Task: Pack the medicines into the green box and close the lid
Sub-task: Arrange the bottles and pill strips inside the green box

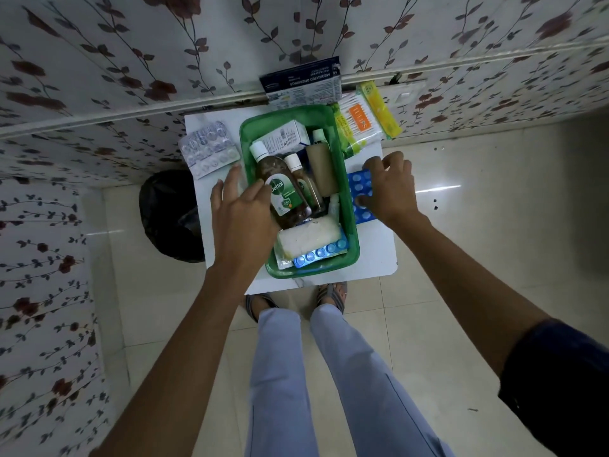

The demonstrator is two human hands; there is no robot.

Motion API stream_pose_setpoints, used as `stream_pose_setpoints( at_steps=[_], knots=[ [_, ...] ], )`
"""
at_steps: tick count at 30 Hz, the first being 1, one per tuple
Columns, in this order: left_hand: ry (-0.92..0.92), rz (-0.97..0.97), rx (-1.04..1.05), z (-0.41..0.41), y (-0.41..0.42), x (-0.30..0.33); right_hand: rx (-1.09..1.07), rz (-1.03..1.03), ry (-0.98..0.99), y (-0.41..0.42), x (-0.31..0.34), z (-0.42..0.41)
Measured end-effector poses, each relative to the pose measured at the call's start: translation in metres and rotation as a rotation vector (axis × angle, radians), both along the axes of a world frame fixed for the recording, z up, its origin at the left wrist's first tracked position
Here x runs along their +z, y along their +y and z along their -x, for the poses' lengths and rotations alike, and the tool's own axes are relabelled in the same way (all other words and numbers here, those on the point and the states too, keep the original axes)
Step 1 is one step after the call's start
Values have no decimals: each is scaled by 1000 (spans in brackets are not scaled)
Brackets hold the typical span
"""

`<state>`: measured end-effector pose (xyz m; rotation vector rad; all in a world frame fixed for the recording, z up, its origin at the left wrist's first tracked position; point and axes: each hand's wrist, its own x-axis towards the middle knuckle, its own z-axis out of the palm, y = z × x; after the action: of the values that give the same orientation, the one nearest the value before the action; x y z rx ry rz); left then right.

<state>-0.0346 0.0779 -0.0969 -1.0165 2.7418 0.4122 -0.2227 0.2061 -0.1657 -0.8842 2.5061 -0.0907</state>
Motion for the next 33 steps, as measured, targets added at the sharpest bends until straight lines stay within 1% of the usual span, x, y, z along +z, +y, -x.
stream_pose_setpoints(
  at_steps=[2,3,6,8,9,11,12,14,16,18,20,22,24,26,29,31,33],
  knots=[
    [180,-27,64,-2,-2,2,-23,-5,13,0,1,0],
    [270,-53,100,-3,-3,2,-46,18,-16,0,3,1],
    [467,-106,204,-4,-6,5,-240,245,-139,4,24,5],
    [551,-130,310,-5,-10,6,-355,442,-75,7,48,4],
    [573,-141,365,-6,-12,7,-380,541,-37,8,62,1],
    [591,-178,463,-7,-15,9,-336,673,-8,6,91,-10],
    [593,-205,501,-8,-17,10,-265,689,-11,2,104,-16],
    [594,-262,552,-10,-20,10,-52,654,-63,-5,123,-28],
    [586,-301,588,-15,-24,8,191,588,-190,-16,132,-38],
    [564,-330,604,-23,-28,4,435,465,-291,-26,130,-47],
    [538,-353,617,-29,-33,0,633,324,-313,-37,122,-55],
    [516,-363,624,-34,-41,-4,750,199,-302,-48,114,-64],
    [502,-360,629,-37,-48,-8,789,124,-263,-53,110,-68],
    [495,-368,630,-39,-56,-12,780,80,-248,-57,106,-70],
    [446,-436,690,-41,-65,-24,751,-39,-364,-62,104,-69],
    [386,-518,777,-41,-74,-36,650,-8,-407,-62,104,-62],
    [332,-541,863,-39,-85,-48,560,87,-343,-61,100,-57]
  ],
)
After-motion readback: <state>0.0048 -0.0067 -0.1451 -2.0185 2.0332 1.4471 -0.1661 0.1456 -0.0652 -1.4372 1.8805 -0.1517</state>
